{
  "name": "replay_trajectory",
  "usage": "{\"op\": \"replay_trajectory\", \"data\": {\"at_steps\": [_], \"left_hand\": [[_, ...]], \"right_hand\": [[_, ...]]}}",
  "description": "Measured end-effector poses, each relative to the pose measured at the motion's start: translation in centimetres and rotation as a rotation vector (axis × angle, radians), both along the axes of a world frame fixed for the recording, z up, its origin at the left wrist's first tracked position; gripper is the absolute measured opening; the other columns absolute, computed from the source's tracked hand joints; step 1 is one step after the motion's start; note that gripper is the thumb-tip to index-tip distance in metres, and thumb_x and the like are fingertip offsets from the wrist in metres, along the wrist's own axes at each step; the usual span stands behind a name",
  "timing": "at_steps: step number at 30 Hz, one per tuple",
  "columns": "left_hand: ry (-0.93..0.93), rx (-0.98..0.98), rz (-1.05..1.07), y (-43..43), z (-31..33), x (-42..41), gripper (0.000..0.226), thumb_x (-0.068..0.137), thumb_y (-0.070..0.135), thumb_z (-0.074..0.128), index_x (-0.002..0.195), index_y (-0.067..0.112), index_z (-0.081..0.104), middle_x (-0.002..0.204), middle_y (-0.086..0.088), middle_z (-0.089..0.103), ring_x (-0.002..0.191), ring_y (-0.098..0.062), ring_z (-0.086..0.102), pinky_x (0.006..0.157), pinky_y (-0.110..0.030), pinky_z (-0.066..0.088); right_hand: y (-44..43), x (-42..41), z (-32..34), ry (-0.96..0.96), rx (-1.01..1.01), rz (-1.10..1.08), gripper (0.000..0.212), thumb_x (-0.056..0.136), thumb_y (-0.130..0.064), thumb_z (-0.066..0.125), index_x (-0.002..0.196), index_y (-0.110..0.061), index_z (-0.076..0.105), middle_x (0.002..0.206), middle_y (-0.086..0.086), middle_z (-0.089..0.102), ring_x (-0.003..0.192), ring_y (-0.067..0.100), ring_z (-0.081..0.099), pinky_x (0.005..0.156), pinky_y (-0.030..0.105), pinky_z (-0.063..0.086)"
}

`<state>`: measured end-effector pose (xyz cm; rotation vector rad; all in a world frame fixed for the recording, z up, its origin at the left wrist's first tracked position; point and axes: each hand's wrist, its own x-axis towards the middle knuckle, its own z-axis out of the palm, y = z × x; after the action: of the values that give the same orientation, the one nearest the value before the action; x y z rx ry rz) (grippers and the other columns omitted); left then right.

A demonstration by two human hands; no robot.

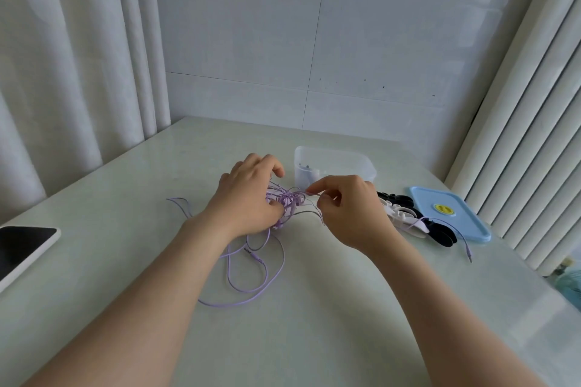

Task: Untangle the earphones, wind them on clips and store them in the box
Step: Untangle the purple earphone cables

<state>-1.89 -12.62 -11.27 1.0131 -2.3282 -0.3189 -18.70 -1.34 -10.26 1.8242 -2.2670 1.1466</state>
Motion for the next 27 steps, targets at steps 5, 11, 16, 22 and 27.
{"op": "replay_trajectory", "data": {"at_steps": [5, 11, 16, 22, 27], "left_hand": [[-0.104, -0.035, -0.016, 0.0, 0.0, -0.1, 0.030, 0.091, 0.023, 0.063, 0.117, 0.038, 0.068, 0.131, 0.008, 0.040, 0.119, -0.023, 0.039, 0.095, -0.037, 0.035], [-0.072, -0.071, -0.156, 0.0, -0.2, -0.6, 0.033, 0.107, 0.012, 0.047, 0.122, 0.030, 0.070, 0.125, 0.007, 0.048, 0.119, -0.024, 0.044, 0.101, -0.046, 0.041], [0.091, -0.023, -0.300, -0.1, 0.4, -0.4, 0.031, 0.105, 0.006, 0.053, 0.113, 0.025, 0.077, 0.107, 0.003, 0.059, 0.101, -0.015, 0.058, 0.093, -0.029, 0.045], [0.279, 0.068, -0.307, 0.5, 0.8, -0.3, 0.014, 0.102, 0.008, 0.063, 0.103, 0.021, 0.069, 0.093, 0.010, 0.074, 0.088, -0.003, 0.069, 0.078, -0.018, 0.051], [0.346, 0.099, -0.279, 0.6, 0.9, -0.5, 0.010, 0.100, 0.017, 0.069, 0.101, 0.026, 0.070, 0.094, 0.013, 0.072, 0.093, -0.008, 0.066, 0.073, -0.015, 0.047]], "right_hand": [[0.0, 0.1, 0.1, 0.085, -0.069, 0.034, 0.015, 0.093, -0.020, 0.067, 0.093, -0.026, 0.081, 0.068, -0.009, 0.064, 0.067, 0.005, 0.057, 0.062, 0.010, 0.038], [-0.1, -0.4, -0.1, 0.158, -0.130, 0.034, 0.012, 0.096, -0.023, 0.067, 0.095, -0.030, 0.077, 0.067, -0.013, 0.045, 0.068, 0.002, 0.050, 0.062, 0.011, 0.034], [0.0, -0.5, -0.2, 0.200, -0.096, 0.143, 0.018, 0.101, -0.019, 0.061, 0.104, -0.031, 0.073, 0.081, -0.009, 0.056, 0.074, 0.008, 0.055, 0.067, 0.026, 0.043], [0.2, -0.2, 0.1, 0.139, -0.060, 0.197, 0.026, 0.097, -0.009, 0.052, 0.109, -0.021, 0.071, 0.087, -0.008, 0.062, 0.071, -0.002, 0.054, 0.064, 0.012, 0.035], [0.6, 0.3, 0.4, -0.004, -0.066, 0.244, 0.017, 0.085, -0.024, 0.070, 0.101, -0.023, 0.065, 0.073, -0.012, 0.058, 0.066, 0.004, 0.050, 0.060, 0.012, 0.037]]}}
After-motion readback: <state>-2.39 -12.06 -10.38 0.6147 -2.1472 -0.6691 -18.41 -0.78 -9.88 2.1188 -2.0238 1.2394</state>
